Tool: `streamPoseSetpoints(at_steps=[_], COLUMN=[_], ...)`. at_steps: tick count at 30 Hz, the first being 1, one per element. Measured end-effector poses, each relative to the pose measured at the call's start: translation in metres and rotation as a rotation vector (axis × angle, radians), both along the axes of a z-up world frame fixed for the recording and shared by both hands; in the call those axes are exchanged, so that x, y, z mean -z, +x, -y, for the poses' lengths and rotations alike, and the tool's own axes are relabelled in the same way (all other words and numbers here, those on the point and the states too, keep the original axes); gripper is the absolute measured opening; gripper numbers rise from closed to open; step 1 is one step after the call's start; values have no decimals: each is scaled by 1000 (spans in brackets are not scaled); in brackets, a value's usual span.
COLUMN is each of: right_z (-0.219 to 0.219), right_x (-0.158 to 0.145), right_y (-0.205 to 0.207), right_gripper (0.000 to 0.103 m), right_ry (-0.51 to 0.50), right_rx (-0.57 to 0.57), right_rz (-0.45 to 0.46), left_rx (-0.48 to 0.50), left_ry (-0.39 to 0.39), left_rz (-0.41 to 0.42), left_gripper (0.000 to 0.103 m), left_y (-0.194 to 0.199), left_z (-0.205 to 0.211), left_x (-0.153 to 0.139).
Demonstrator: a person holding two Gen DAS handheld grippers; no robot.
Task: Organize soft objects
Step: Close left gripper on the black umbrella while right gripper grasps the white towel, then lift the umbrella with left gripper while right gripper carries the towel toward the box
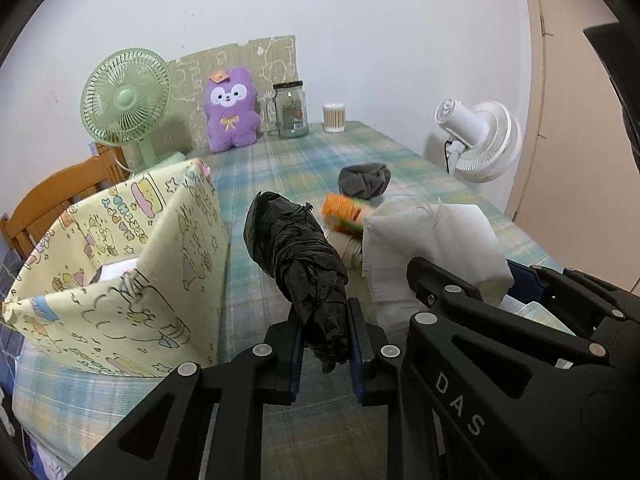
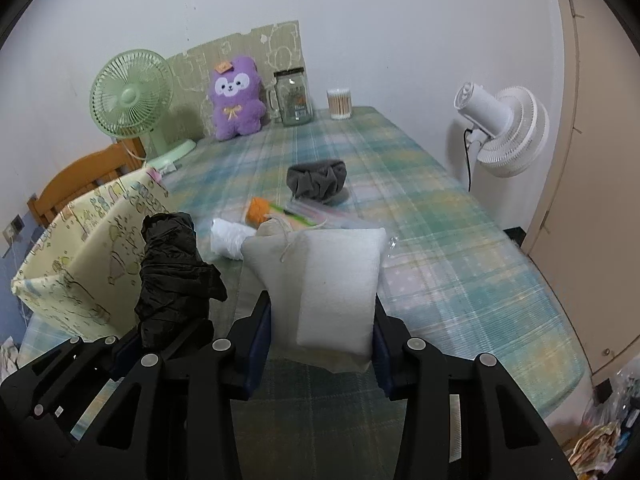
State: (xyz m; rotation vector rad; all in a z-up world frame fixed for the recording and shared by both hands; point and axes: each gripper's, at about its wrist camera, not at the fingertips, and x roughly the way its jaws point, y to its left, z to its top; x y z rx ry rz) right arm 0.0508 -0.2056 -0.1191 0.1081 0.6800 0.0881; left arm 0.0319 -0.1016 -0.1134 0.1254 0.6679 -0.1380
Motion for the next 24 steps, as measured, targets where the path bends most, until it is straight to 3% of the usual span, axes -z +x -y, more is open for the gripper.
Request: streamPoseSetpoints(at_steps=[24], right_z=[-1], right_x=[-69], right_y=[-17], right_gripper=[47], right_ry=[9], right_rx=[19], right_rz=[115], left_rx=[17], left_ry=[-41], left_rz=[94], left_gripper=[18], left_y=[-7], left_z=[-3], left_x=[-67])
